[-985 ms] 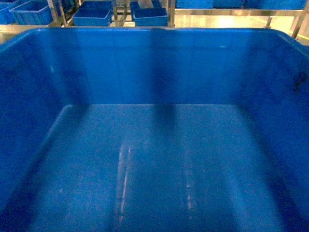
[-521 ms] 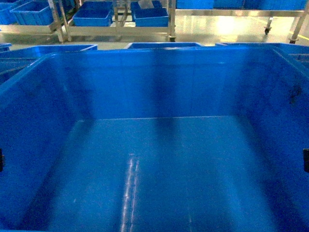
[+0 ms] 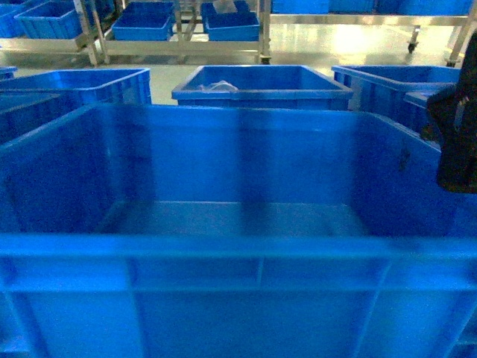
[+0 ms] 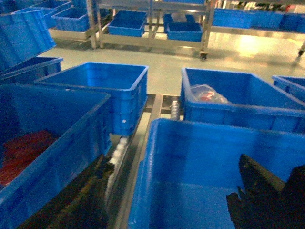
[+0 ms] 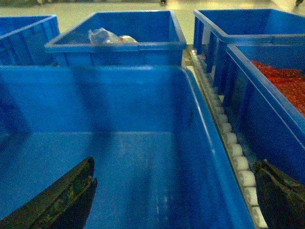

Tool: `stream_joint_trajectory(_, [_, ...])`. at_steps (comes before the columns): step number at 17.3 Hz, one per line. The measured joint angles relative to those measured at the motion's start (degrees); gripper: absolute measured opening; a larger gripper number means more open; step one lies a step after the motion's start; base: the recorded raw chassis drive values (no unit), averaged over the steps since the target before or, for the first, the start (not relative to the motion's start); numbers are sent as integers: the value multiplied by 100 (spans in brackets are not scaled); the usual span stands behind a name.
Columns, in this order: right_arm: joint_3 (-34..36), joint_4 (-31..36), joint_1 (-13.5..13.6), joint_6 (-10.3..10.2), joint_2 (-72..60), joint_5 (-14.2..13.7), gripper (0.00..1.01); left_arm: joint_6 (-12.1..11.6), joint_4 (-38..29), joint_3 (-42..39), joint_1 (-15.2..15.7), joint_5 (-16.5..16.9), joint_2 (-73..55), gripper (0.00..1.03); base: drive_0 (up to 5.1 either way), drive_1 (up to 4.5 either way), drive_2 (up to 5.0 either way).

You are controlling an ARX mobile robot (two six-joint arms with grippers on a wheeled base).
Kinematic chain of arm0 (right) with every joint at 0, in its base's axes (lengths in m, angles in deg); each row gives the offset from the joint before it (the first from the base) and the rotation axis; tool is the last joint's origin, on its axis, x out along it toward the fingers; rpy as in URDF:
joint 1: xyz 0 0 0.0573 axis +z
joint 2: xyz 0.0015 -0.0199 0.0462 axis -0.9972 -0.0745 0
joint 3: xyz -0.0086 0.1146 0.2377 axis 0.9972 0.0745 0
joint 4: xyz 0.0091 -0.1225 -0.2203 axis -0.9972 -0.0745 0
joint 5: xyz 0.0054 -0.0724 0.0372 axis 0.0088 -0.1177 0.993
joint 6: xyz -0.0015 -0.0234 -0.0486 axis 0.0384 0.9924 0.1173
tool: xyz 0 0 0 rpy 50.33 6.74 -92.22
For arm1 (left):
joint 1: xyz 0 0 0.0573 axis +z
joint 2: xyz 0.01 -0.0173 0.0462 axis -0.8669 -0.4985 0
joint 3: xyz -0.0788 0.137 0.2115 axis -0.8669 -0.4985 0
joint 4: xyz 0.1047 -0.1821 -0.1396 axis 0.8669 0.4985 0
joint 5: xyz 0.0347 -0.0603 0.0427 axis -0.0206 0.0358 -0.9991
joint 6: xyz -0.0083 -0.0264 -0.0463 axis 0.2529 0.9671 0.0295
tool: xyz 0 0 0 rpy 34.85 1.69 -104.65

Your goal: Place box next to blue box on left shelf

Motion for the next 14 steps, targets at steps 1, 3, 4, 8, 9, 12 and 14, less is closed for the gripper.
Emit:
stream_joint_trajectory(1, [2,-4,-28,44,-33,-20,98,-24,-11,-42,-2,-105,2,91,0,0,0])
stream_joint_trajectory(3, [278,1067,-87,275,-98,4,92,-153,-179,-101,0,61,35,94,0,0,0])
stream_joint_trajectory(4, [706,1906,-275,610,-4,208,81,-240,-326,-306,223,660,245,83,0,0,0])
stream_joint_trajectory(8, [1740,2267,-1191,1023,1180,1019,34,-323,-190,-1200,1047,1720,1176,38,0,0,0])
stream_joint_trajectory(9, [1910,2140,-1381,1049,1416,1189,24,-321,-146,-1340,1228,1858,1381,27,0,0,0])
stream_joint_trajectory(12, [2223,1814,-1829,1102,2063,1606,2,-323,50,-1650,1609,2236,1888,2,0,0,0])
stream_joint_trajectory(14, [2356,1565,-2050,1102,2476,1847,1,-323,201,-1792,1790,2426,2177,2,0,0,0])
